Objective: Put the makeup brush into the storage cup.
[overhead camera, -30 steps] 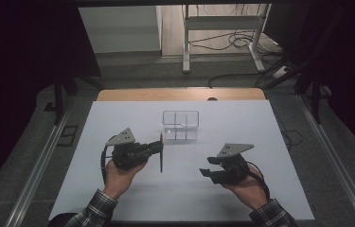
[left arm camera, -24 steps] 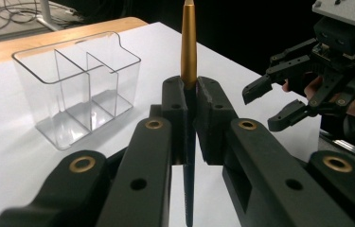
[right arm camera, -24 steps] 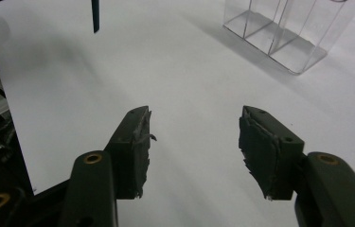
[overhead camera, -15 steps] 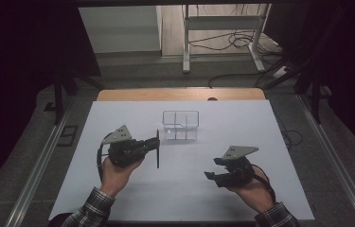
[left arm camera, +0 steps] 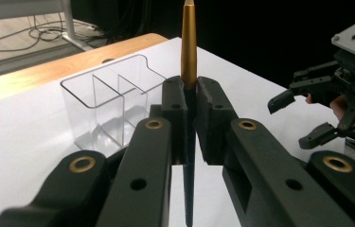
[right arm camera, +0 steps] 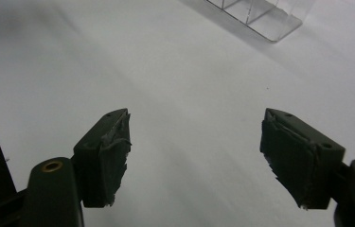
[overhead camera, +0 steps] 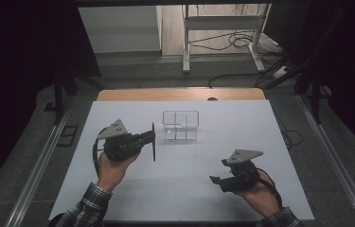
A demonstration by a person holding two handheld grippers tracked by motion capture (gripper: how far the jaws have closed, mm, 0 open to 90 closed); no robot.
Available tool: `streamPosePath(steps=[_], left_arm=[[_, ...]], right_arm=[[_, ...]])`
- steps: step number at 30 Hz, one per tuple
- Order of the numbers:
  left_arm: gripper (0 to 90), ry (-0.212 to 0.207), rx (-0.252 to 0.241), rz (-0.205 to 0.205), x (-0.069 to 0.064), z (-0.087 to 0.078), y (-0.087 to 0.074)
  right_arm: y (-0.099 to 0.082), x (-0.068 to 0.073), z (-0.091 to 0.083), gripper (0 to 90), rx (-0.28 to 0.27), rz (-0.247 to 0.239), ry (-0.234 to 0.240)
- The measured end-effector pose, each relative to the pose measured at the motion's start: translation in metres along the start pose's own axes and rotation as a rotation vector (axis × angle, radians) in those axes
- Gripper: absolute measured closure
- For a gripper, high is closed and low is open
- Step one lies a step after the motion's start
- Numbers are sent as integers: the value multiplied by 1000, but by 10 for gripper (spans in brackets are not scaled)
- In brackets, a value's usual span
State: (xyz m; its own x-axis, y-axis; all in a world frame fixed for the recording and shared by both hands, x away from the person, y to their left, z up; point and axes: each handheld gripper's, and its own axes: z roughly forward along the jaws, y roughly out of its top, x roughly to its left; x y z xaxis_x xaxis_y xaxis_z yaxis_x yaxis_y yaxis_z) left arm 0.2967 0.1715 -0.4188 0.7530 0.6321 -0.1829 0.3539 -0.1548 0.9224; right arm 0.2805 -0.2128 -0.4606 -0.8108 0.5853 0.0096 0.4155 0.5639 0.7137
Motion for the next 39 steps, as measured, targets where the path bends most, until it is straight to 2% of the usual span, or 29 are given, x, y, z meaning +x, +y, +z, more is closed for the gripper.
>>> streamPosePath(steps=[16, 19, 25, 33, 39], left_arm=[[833, 31, -19, 10, 8, -2, 16], [833, 34, -24, 7, 11, 0, 20], [832, 41, -27, 7, 15, 2, 25], [832, 50, -38, 8, 19, 3, 33], [832, 59, -39, 27, 20, 6, 39]], right_arm=[[-13, -3, -6, 185, 19, 2, -30], [-15, -3, -8, 176, 0, 13, -16], [-19, -5, -12, 165, -10, 15, -25], [-25, -6, -15, 151, -4, 26, -28], [-28, -6, -17, 145, -3, 28, -34]])
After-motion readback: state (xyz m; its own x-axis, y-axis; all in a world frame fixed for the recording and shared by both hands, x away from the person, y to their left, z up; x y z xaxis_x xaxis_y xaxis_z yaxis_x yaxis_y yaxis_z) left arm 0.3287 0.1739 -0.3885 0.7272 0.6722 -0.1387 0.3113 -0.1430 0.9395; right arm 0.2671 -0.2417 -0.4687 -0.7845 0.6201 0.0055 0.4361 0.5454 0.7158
